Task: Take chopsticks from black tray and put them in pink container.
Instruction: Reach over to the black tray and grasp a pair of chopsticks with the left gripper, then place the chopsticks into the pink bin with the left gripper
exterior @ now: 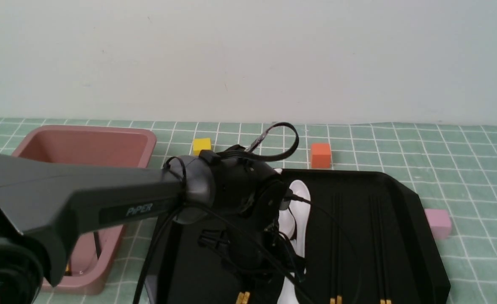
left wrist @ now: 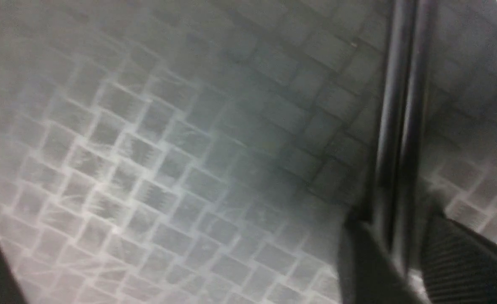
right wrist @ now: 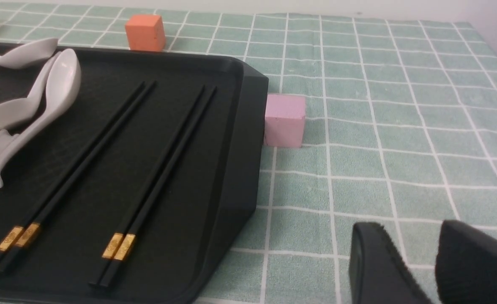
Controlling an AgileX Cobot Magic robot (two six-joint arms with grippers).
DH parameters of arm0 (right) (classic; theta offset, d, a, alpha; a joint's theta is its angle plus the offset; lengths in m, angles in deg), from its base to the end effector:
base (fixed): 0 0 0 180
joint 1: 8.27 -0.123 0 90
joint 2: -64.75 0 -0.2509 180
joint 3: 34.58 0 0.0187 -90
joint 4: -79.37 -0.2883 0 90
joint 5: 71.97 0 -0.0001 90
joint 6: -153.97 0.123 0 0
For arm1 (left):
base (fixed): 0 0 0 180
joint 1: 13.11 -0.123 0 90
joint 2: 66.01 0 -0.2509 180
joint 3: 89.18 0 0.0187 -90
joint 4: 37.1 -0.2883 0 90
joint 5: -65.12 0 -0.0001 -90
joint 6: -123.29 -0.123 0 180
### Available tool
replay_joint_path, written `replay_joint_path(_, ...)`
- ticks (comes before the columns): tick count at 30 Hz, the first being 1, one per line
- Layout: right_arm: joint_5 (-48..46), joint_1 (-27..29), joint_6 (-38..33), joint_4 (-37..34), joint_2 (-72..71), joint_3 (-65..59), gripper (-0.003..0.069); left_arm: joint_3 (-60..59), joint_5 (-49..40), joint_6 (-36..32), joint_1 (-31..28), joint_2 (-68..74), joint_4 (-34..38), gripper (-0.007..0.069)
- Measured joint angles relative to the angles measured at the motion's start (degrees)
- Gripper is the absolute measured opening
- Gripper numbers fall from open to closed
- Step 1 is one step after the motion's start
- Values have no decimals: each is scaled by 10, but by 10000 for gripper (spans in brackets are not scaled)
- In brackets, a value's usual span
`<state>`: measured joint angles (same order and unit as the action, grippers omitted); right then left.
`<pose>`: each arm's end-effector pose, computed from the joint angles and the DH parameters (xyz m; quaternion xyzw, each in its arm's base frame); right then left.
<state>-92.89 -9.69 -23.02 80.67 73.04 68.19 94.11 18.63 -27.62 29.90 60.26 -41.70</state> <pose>0.1556 0.0029 0.1654 0.0051 0.8009 0.0136 0.5986 0.3142 -0.2833 0.0633 0.1452 0.9846 -0.0285 0.0927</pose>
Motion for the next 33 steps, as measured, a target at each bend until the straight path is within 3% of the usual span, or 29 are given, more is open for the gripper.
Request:
replay_joint_path(2,0,0,0,0,0,0,239,2,-3,-4,0,0,7,110)
replay_joint_path(9,0,0,0,0,0,0,239,-5,-42,-7,-4,-24,14,120)
replay_joint_path(15,0,0,0,0,0,0,239,-8,-97,0,-50,-116,24,120)
replay_joint_path(20,0,0,0,0,0,0,239,-8,-147,-10,-140,-199,24,120)
replay_joint_path(25,0,0,0,0,0,0,239,-16,-206,-47,-270,-259,24,120)
replay_joint_path(33,0,0,0,0,0,0,239,-67,-130,-67,-390,-238,36,120)
